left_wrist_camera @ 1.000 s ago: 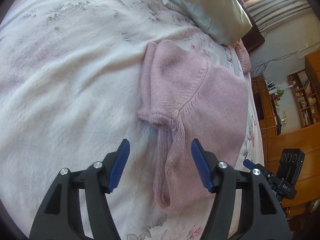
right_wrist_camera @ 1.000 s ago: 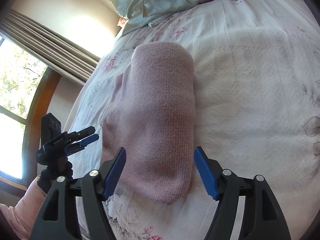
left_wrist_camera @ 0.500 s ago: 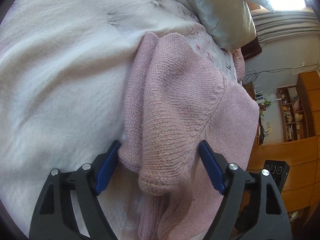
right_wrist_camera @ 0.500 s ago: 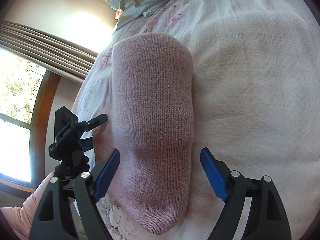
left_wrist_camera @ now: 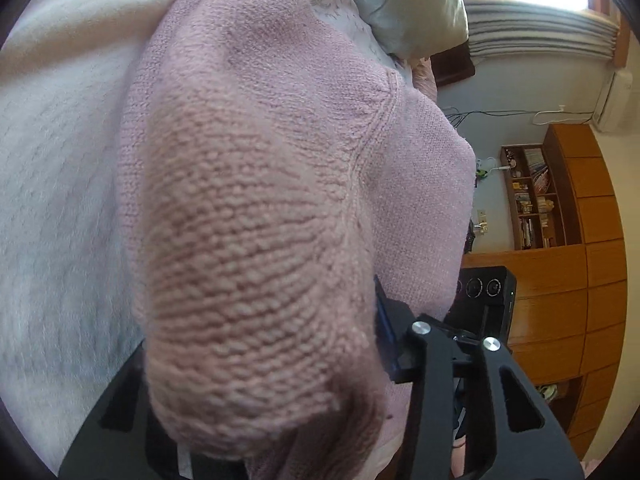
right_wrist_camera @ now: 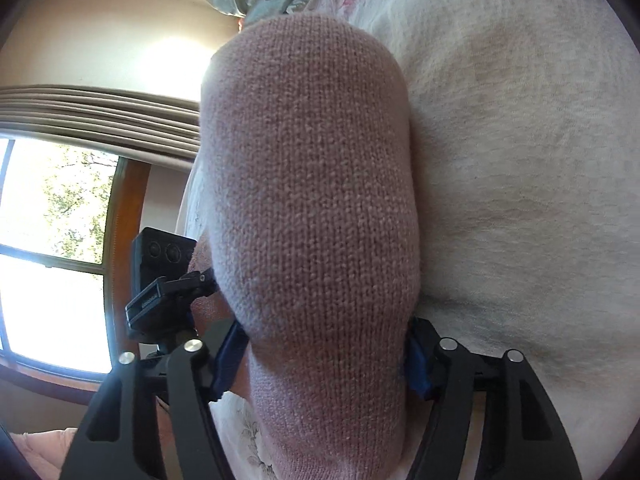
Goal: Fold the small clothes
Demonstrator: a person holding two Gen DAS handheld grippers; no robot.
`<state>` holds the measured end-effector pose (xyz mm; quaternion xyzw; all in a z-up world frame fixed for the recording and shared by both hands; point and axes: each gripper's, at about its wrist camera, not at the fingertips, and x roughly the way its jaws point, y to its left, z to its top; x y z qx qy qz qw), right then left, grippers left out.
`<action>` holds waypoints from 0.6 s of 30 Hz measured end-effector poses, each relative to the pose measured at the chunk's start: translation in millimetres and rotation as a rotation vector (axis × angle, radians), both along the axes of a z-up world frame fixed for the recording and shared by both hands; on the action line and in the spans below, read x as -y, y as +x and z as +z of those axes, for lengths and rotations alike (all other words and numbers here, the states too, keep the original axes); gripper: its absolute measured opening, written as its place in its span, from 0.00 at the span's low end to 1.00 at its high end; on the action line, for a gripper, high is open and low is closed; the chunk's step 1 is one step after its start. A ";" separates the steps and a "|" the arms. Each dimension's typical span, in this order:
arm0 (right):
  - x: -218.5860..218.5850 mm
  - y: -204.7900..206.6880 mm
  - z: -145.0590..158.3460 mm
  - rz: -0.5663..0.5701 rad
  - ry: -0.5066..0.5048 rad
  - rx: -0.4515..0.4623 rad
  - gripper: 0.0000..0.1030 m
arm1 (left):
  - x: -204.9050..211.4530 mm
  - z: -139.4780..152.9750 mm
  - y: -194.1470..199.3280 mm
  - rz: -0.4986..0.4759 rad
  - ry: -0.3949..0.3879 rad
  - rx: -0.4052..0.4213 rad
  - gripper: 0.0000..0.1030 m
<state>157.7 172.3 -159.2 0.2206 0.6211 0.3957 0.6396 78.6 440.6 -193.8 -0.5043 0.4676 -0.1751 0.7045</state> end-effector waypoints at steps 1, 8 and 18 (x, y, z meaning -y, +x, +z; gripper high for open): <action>5.8 -1.5 5.0 -0.006 0.017 0.006 0.54 | 1.8 4.1 -2.0 0.009 -0.023 0.020 0.38; 67.3 -16.6 60.4 -0.059 0.095 0.090 0.46 | 56.0 59.4 -5.2 -0.033 -0.028 0.136 0.37; 202.0 -39.3 90.6 -0.163 0.021 0.188 0.46 | 197.3 87.7 2.2 -0.169 0.056 0.213 0.38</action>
